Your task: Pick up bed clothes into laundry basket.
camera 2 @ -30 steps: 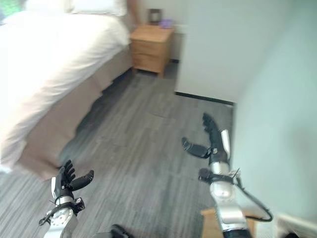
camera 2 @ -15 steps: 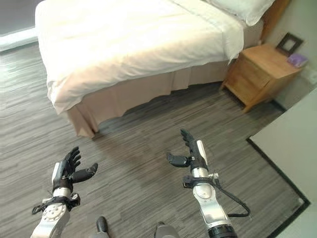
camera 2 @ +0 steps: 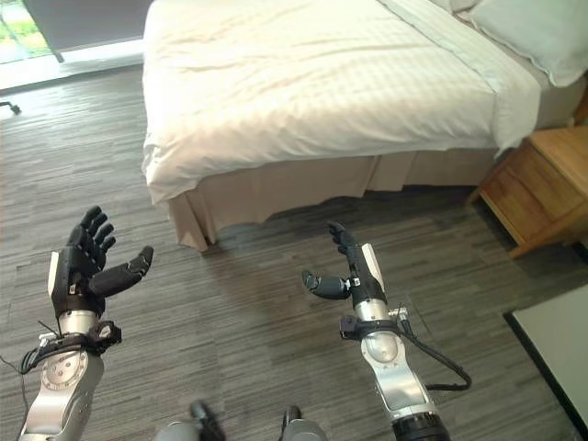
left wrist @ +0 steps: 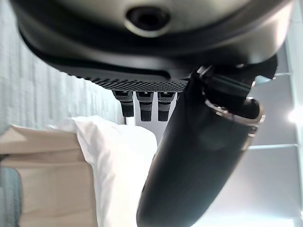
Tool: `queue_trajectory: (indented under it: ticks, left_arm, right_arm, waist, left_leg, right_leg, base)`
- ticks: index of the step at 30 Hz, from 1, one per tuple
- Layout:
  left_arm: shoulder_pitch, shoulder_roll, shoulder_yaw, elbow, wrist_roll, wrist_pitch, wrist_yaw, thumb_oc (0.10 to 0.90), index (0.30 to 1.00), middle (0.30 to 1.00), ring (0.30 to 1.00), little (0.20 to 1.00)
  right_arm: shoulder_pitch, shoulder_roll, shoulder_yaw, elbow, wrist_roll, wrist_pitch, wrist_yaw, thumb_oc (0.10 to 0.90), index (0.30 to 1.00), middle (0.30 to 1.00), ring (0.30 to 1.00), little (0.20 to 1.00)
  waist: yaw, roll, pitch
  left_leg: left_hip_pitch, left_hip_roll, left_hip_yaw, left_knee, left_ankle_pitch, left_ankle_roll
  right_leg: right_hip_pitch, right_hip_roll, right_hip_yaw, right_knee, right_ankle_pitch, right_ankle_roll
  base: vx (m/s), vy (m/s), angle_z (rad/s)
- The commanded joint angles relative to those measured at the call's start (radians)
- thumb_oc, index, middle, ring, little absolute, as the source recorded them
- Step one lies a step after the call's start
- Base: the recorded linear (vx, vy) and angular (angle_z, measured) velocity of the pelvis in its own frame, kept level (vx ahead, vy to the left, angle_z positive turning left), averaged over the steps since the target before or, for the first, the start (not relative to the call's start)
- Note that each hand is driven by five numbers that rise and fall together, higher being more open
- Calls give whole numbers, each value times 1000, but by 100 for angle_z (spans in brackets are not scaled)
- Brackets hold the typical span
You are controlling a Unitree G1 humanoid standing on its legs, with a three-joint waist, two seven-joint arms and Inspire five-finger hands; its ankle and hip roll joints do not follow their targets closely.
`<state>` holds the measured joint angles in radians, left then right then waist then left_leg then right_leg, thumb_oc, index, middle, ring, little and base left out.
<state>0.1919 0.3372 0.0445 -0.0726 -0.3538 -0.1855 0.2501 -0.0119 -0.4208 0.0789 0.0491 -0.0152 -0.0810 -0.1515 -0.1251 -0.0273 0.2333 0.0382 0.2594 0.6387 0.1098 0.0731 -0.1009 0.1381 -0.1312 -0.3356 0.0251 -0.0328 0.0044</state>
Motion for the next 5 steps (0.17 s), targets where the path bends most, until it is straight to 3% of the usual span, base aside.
queue_trajectory:
  ticks: [1,2,5]
  left_arm:
    - [-40,63,70,-75,45,-51,-14,800,900,900,900,900]
    - [-42,60,52,-54,46,-42,-28,800,900,900,900,900]
    - [-41,77,39,-46,70,-39,-60,800,900,900,900,900]
  right_arm:
    - [-37,4,-53,-95,-7,-90,6,800,900,900,900,900]
    - [-30,23,-53,-89,-7,-89,4,800,900,900,900,900]
    - [-27,39,-53,-96,9,-88,15,800,900,900,900,900]
  waist:
    - [-12,-13,-87]
    - [-25,-9,-101]
    - [-27,-12,-109]
  left_leg:
    - [157,26,-12,-100,-114,-33]
    - [170,16,-34,-184,-86,-32]
    - [174,12,-41,-197,-82,-28]
  right_leg:
    - [-22,-107,-51,-103,54,112]
    - [-31,-116,-76,-92,76,119]
    - [-39,-114,-72,-94,81,123]
  base:
    - [-45,174,56]
    - [4,135,60]
    - [0,106,44]
